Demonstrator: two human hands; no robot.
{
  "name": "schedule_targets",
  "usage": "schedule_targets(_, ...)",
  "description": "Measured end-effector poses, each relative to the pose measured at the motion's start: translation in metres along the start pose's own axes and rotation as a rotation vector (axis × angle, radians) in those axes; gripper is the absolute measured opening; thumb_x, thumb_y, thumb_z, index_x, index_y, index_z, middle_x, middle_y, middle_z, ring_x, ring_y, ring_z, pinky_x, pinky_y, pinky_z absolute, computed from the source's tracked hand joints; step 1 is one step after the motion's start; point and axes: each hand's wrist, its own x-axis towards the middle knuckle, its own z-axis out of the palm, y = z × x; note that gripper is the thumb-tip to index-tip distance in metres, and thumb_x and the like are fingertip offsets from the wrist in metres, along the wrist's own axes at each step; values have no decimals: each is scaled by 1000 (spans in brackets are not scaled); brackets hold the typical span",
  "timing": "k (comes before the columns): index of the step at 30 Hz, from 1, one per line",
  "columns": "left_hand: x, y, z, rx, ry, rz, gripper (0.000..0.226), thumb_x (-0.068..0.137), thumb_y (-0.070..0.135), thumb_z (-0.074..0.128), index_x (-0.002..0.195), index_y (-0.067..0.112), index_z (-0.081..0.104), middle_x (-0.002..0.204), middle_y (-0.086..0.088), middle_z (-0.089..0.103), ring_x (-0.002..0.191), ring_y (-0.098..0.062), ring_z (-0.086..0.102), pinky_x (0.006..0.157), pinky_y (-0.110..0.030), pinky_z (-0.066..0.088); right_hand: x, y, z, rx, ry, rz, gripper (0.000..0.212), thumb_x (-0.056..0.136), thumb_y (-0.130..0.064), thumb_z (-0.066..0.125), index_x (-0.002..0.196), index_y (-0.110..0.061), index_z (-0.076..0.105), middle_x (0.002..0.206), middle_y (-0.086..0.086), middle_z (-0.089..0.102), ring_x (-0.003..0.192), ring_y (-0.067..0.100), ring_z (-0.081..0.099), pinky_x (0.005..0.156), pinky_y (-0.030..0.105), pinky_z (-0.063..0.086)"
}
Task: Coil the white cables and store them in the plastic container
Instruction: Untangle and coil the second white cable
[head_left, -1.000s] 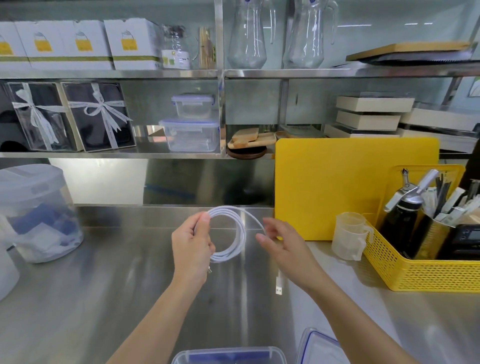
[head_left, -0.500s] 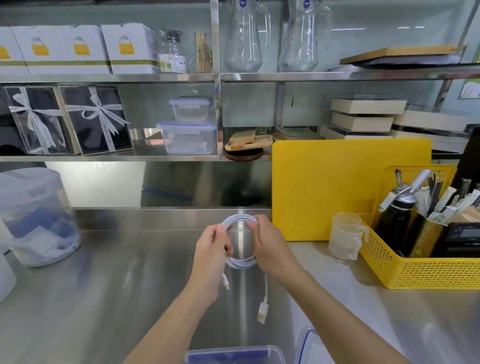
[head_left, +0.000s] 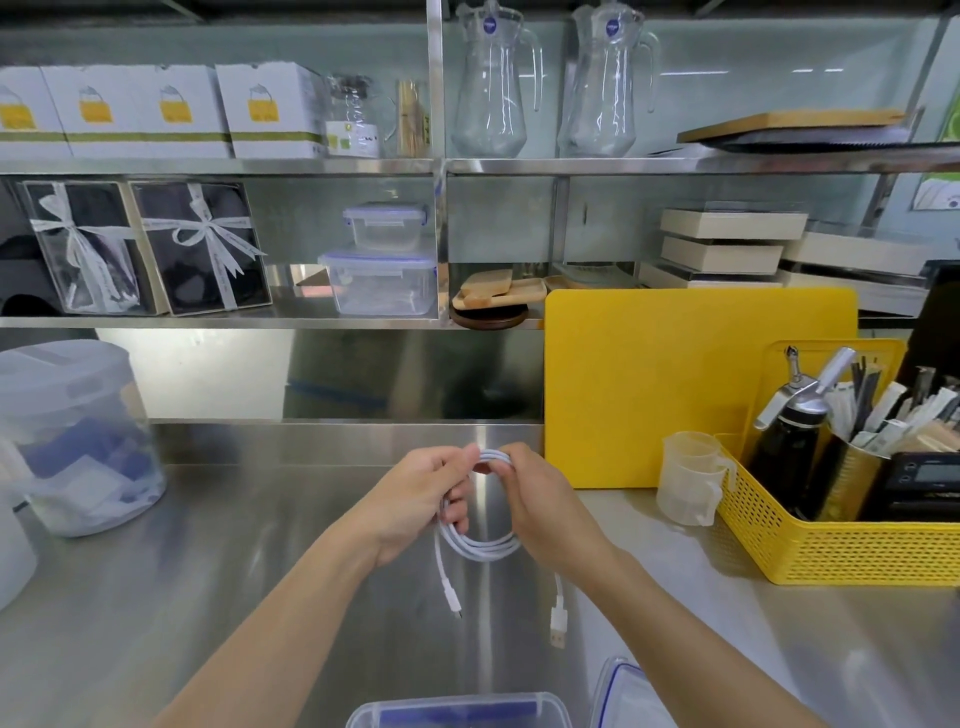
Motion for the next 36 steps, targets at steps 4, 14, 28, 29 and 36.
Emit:
schedule_targets(4, 4, -4, 9, 223, 180, 71, 35, 96, 32, 46, 82, 3, 60, 51, 2, 36, 40, -9, 35, 48, -28, 40, -1, -2, 1, 131, -15, 41, 24, 96, -38, 33, 105, -23, 50, 90, -6, 56, 80, 11, 54, 71, 28, 46)
schedule_targets(14, 8, -17, -5, 435, 375, 134, 37, 98, 34, 40, 67, 13, 44, 56, 0, 39, 45, -14, 36, 52, -33, 37, -5, 31, -31, 98, -296, 191, 22, 88, -20, 58, 77, -2, 63, 76, 5, 50, 63, 6, 44, 60, 17, 36)
schedule_targets(28, 4, -22, 9, 200, 354, 54, 36, 99, 33, 38, 68, 16, 45, 53, 0, 36, 40, -10, 33, 44, -26, 35, -6, 1, -18, 415, 97, 177, 19, 76, -4, 69, 64, -16, 61, 61, 1, 61, 56, 11, 56, 53, 17, 46)
schedule_targets(29, 3, -22, 9, 208, 353, 45, 36, 99, 33, 38, 69, 16, 46, 53, 1, 37, 39, -9, 34, 44, -26, 35, -8, 5, -10, 312, 90, 157, 22, 74, -7, 71, 62, -19, 57, 65, -2, 58, 59, 8, 52, 57, 16, 42)
schedule_targets(36, -6, -13, 20, 22, 192, -20, 35, 100, 28, 39, 69, 13, 45, 47, 6, 31, 41, -7, 26, 39, -21, 30, -10, 21, 9, 695, -66, 233, 40, 68, -6, 59, 104, -15, 44, 92, 2, 59, 90, 18, 60, 72, 23, 47)
